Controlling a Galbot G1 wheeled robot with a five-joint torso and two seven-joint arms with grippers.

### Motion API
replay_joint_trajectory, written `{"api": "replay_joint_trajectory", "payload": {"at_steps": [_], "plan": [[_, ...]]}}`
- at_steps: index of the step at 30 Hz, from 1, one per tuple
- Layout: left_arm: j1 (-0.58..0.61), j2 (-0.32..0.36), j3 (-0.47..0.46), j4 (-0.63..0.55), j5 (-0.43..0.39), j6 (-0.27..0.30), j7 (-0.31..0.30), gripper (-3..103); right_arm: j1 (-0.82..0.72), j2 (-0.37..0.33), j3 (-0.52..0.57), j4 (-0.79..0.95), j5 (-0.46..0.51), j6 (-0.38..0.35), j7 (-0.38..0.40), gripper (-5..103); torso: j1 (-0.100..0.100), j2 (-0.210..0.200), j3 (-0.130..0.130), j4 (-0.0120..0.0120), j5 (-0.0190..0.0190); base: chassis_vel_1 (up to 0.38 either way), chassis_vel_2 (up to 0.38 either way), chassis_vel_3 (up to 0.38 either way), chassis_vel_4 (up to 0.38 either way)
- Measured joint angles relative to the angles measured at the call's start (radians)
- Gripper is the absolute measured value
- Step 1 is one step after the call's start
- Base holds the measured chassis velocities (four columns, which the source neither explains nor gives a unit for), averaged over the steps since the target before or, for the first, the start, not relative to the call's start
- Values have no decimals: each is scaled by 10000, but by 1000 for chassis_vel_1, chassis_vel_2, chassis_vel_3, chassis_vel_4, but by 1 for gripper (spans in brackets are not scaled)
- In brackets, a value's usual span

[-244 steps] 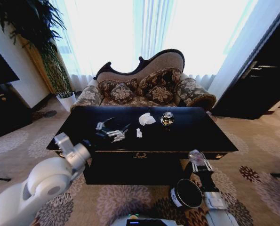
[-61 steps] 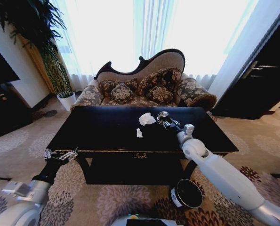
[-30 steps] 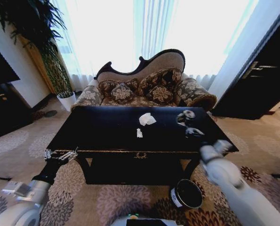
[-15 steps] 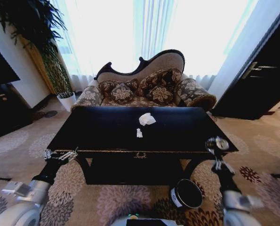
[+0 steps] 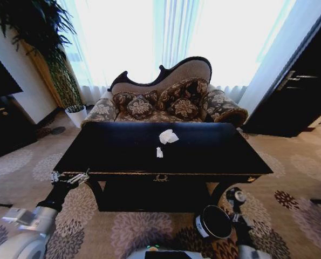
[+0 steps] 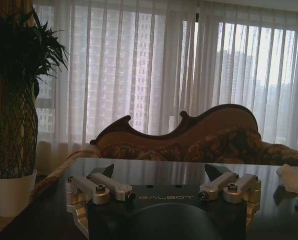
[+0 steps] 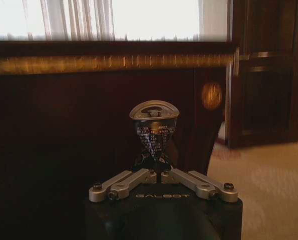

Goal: Move to the front of the table and place the trash on the table into the trash bin.

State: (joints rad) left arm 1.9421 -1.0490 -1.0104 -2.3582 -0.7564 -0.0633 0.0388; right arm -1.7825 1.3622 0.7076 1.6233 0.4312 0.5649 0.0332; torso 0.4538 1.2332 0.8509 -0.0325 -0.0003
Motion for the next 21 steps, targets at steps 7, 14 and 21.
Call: {"api": "replay_joint_trajectory", "payload": {"at_steps": [7,14,21], "plan": [[0,0,0,0,0,0,0,100,897,-224,-575,-1646,-690,-152,89,0,0,0,0,-1,0,0,0,0,0],[0,0,0,0,0,0,0,100,2555,-609,-1252,-4343,-1293,-150,196,0,2,-1,1,0,3,0,0,0,0],[0,0,0,0,0,0,0,100,3712,-890,-1523,-6118,-1872,-172,227,0,1,-2,1,3,1,0,0,0,0]]}}
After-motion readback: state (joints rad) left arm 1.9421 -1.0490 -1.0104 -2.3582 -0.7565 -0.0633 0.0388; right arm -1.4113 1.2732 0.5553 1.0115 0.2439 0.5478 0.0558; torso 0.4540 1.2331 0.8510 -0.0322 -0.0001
